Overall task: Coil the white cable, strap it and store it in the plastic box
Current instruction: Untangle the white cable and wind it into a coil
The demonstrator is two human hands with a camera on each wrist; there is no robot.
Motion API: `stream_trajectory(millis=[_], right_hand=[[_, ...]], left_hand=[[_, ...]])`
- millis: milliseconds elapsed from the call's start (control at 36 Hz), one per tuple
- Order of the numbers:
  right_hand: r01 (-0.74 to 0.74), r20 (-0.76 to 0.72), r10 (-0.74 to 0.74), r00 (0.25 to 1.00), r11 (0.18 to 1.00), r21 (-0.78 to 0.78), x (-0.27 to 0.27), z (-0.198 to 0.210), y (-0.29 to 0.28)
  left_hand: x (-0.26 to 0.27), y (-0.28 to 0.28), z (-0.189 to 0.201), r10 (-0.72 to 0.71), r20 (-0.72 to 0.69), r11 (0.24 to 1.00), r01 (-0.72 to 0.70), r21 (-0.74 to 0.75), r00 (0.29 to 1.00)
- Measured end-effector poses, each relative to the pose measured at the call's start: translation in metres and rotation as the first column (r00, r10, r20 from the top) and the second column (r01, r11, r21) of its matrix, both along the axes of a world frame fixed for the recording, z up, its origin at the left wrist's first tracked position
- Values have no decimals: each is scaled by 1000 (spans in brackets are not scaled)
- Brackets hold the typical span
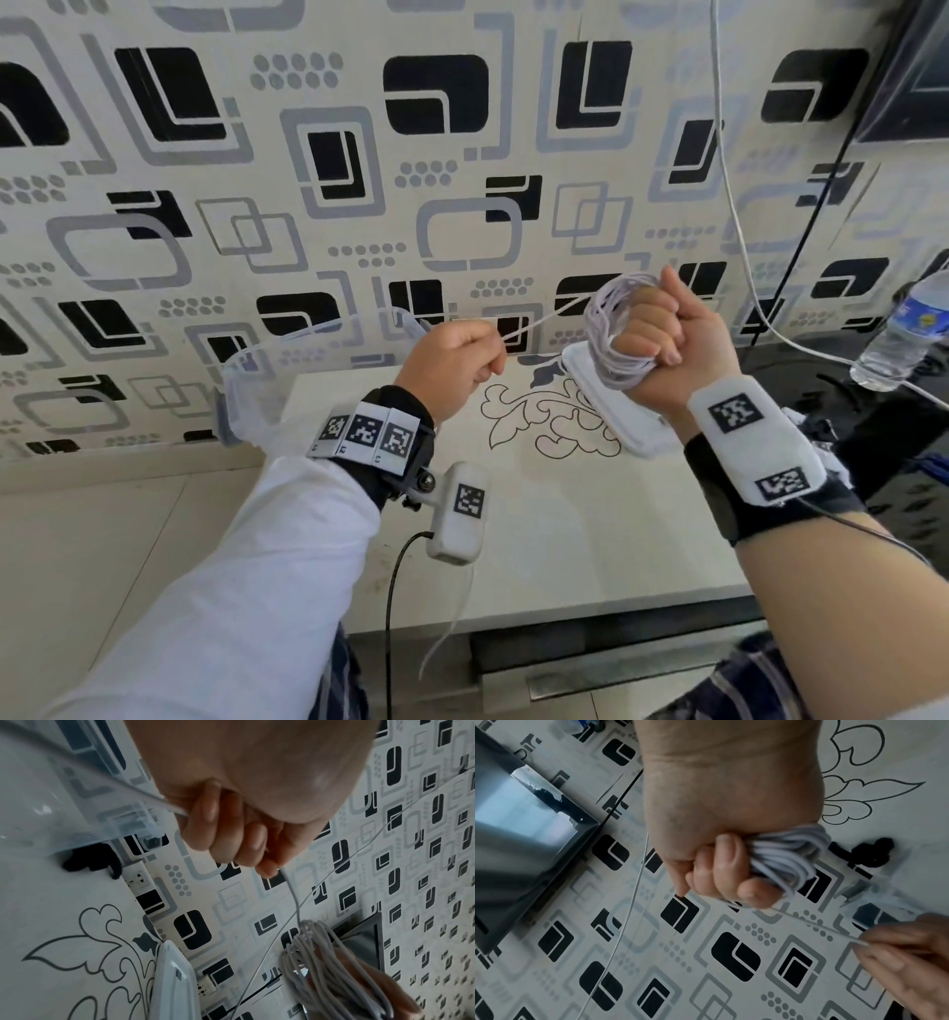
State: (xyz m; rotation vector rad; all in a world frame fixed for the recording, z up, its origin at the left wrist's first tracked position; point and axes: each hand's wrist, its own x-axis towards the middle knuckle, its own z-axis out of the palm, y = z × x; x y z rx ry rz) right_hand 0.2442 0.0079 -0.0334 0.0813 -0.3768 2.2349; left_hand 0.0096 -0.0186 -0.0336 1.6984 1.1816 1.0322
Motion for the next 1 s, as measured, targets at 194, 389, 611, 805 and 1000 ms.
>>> stream_trajectory(millis=[194, 389, 611, 805, 1000], right_hand=[[224, -101, -247, 964, 953, -203, 8, 1, 1], [512, 45, -538, 842, 769, -384, 10, 3, -1], [712, 280, -674, 683, 531, -459, 9, 4, 0], [770, 353, -691, 630, 499, -398, 16, 5, 1], [752, 382, -648, 659, 546, -369, -2, 5, 3]], left_hand=[[8, -3, 0, -5, -98, 998, 11, 54, 995], [12, -9, 0, 2, -262, 992, 31, 120, 965], [22, -16, -3, -20, -361, 981, 89, 174, 932], [26, -24, 2, -34, -299, 964, 110, 241, 954], [35, -33, 9, -91, -274, 942, 172, 287, 957]])
